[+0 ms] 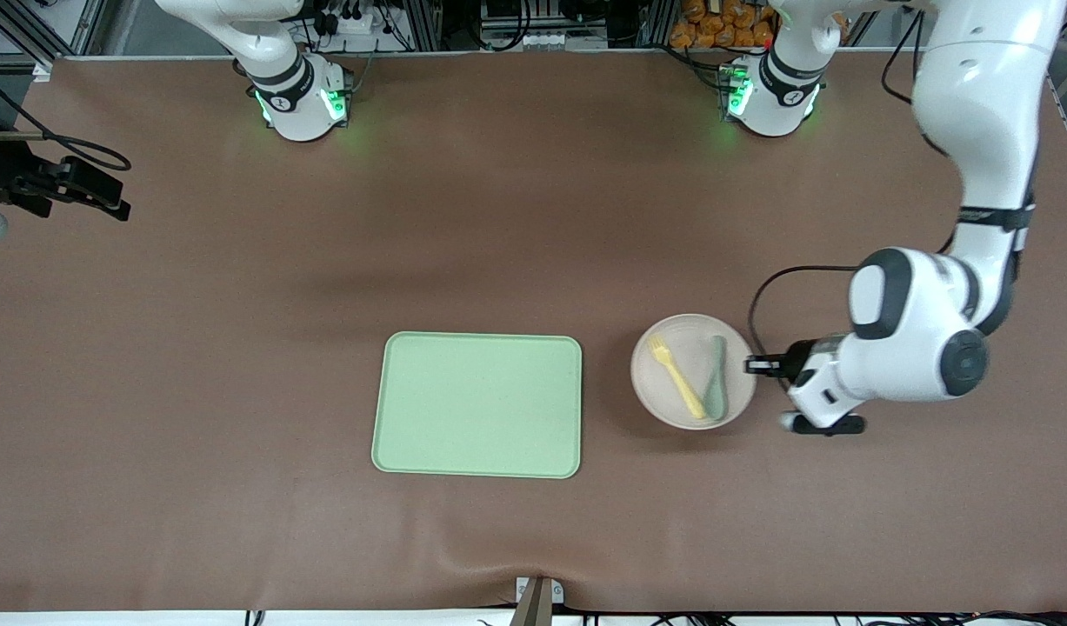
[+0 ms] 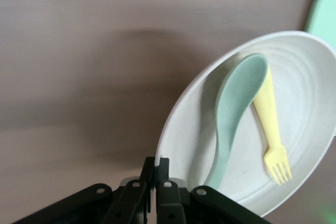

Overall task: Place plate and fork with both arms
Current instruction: 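Carry the plate with the left gripper onto the green placemat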

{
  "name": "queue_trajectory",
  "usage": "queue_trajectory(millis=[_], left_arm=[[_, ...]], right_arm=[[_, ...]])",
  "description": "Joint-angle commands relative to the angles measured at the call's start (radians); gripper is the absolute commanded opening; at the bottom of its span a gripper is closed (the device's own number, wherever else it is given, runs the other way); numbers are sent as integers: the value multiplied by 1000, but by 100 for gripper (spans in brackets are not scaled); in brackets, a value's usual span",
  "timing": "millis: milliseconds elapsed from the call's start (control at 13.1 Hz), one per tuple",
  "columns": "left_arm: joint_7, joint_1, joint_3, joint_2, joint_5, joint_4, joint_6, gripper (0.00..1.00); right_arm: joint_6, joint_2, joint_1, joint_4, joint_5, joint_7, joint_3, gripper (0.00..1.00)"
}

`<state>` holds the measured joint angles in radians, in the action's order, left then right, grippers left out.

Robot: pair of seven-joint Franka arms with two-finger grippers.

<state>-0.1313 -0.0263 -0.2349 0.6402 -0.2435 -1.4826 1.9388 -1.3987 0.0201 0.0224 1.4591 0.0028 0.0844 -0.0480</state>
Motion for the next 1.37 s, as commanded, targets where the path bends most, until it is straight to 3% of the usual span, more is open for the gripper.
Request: queue_trajectory(millis=[0, 458, 840, 1298], left_arm=[[-108, -120, 8, 146, -77, 201, -9, 0], [-146, -274, 3, 220, -114, 228, 280, 0], [-128, -362, 3, 271, -117, 229, 363, 0], [-80, -392, 2, 303, -117, 231, 431, 0]], right_arm=[[14, 6, -3, -19, 12, -3, 5, 100], [14, 6, -3, -19, 11, 5, 8, 100], [1, 18, -1, -19, 5, 5, 10, 100], [-43, 85, 2, -19, 6, -5, 10, 100]])
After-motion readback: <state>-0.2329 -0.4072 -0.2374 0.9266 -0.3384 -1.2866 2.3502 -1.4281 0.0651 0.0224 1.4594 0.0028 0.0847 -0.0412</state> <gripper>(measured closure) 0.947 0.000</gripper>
